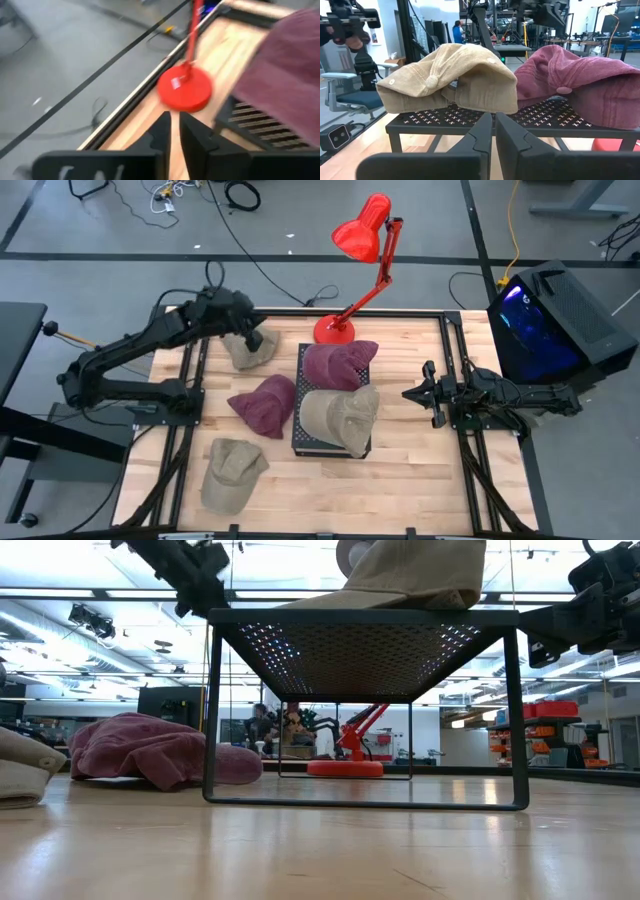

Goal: Pick & Place hat
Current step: Stack the top brown cap on top of the brown cap on the shelf

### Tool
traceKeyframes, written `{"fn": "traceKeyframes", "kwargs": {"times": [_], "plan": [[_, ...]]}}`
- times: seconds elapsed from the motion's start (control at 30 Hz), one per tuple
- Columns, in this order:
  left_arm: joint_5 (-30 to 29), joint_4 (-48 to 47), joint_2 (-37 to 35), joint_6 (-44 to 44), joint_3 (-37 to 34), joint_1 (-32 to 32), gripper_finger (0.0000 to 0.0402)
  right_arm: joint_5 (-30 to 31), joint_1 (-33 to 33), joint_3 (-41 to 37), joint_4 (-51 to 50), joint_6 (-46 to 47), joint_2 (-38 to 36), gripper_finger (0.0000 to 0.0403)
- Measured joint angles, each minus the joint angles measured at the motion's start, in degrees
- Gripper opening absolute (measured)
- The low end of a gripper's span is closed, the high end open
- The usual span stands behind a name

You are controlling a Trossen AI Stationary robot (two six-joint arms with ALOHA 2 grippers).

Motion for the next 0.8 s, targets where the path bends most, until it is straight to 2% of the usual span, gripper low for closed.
{"fn": "traceKeyframes", "kwargs": {"times": [0.2,0.4,0.5,0.63,0.8], "plan": [[-6.77,-7.6,6.39,-6.91,5.64,3.18,0.0122,-0.01,0.0,0.0,0.01,0.0,0.0,0.0027],[-6.86,-15.65,12.49,-19.33,9.15,5.86,0.0211,0.0,0.0,0.0,0.0,-0.02,0.0,0.0027],[-6.86,-18.35,14.85,-22.02,9.7,6.31,0.0242,0.0,0.0,0.0,0.0,0.0,0.0,0.0027],[-6.36,-20.2,17.48,-26.14,9.72,6.33,0.026,0.0,0.0,0.0,0.0,0.0,0.0,0.0027],[-3.71,-21.67,20.42,-32.52,9.72,6.33,0.0254,0.0,0.0,0.0,0.0,0.0,0.0,0.0027]]}}
